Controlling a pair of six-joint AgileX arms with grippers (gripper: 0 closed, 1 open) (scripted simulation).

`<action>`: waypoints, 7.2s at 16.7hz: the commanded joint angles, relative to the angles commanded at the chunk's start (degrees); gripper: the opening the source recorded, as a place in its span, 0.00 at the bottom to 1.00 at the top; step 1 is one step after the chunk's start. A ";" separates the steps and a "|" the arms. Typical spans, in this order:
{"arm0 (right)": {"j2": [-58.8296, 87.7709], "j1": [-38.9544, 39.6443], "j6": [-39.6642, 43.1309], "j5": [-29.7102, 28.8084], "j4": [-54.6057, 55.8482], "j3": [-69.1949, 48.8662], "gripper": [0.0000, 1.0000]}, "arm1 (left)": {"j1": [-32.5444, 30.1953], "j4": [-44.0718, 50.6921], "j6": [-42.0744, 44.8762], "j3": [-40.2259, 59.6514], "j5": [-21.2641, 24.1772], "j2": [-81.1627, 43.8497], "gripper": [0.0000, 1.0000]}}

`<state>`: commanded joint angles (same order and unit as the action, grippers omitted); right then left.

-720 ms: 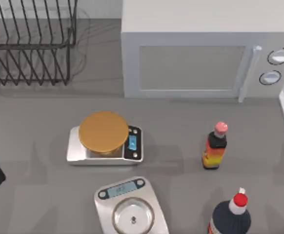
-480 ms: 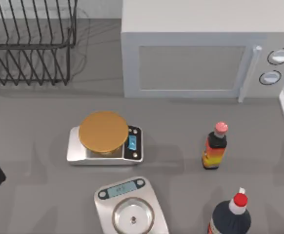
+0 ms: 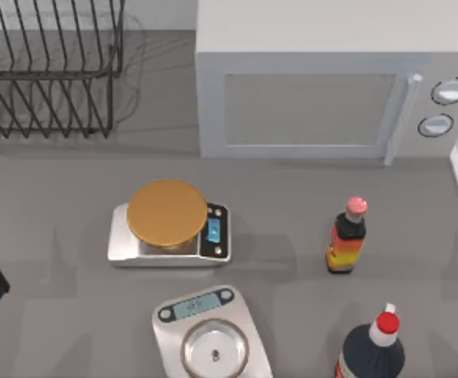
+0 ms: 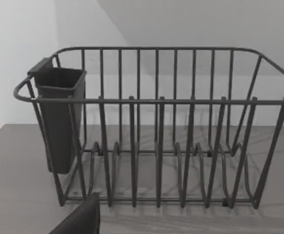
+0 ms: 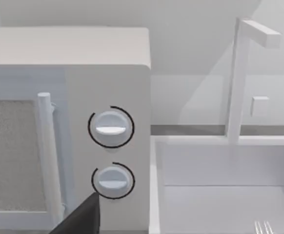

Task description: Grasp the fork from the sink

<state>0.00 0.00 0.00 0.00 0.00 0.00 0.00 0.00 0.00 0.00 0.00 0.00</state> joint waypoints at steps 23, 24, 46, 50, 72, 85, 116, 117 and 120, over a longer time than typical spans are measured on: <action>38.45 -5.09 4.71 -0.10 -22.31 -35.96 1.00 | 0.00 0.00 0.00 0.00 0.00 0.00 1.00; 44.85 -5.85 5.41 -0.12 -25.63 -41.58 1.00 | 0.00 0.00 0.00 0.00 0.00 0.00 1.00; 141.20 -17.02 15.74 -0.34 -74.55 -125.75 1.00 | 0.00 0.00 0.00 0.00 0.00 0.00 1.00; 141.57 -16.70 15.68 -0.35 -73.52 -124.97 1.00 | 0.00 0.00 0.00 0.00 0.00 0.00 1.00; 151.90 -16.95 15.58 -0.48 -49.46 -111.37 0.47 | 0.00 0.00 0.00 0.00 0.00 0.00 1.00; 151.90 -16.95 15.58 -0.48 -49.46 -111.37 0.00 | 0.00 0.00 0.00 0.00 0.00 0.00 1.00; 109.08 1.46 -10.08 -3.26 -73.70 -99.54 0.00 | 0.00 0.00 0.00 0.00 0.00 0.00 1.00; 105.34 4.77 -12.50 -3.01 -73.96 -95.18 0.00 | 0.00 0.00 0.00 0.00 0.00 0.00 1.00; 96.06 14.26 -18.29 -1.71 -75.38 -84.03 0.00 | 0.00 0.00 0.00 0.00 0.00 0.00 1.00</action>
<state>96.06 14.26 -18.29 -1.71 -75.38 -84.03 0.00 0.00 0.00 0.00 0.00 0.00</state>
